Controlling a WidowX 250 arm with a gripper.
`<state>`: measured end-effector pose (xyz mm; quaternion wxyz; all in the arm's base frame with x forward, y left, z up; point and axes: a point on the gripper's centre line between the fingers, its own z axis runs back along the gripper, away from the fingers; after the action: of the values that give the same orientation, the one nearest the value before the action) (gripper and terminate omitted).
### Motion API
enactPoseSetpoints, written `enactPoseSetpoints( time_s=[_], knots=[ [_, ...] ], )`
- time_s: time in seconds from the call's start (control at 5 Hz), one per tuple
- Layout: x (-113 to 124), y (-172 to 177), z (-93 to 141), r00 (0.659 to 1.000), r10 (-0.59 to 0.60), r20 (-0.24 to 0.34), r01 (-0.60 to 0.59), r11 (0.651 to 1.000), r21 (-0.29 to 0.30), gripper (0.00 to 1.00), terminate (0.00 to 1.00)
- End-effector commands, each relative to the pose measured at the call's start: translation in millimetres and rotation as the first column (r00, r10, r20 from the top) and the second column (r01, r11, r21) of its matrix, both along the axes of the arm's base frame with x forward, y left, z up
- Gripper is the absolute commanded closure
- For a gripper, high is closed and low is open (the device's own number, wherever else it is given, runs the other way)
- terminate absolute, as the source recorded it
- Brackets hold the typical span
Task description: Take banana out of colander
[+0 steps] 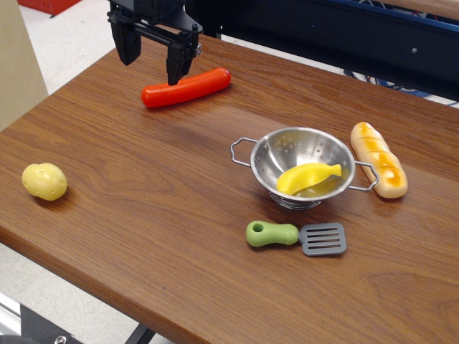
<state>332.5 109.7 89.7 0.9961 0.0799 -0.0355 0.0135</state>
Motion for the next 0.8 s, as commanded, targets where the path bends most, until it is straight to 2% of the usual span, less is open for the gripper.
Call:
enactPoseSetpoints(
  time_s=[0.0,0.2,0.4,0.6],
  knots=[
    [0,0,0,1.0,0.0,0.0,0.0,1.0,0.0,0.0,0.0],
    [7,-35,-1,0.987,-0.154,-0.046,0.154,0.988,-0.02,0.0,0.0],
    [7,-67,1,0.951,-0.304,-0.05,0.303,0.952,-0.034,0.0,0.0],
    [-1,-105,13,0.876,-0.479,-0.058,0.472,0.876,-0.104,0.0,0.0]
  ],
)
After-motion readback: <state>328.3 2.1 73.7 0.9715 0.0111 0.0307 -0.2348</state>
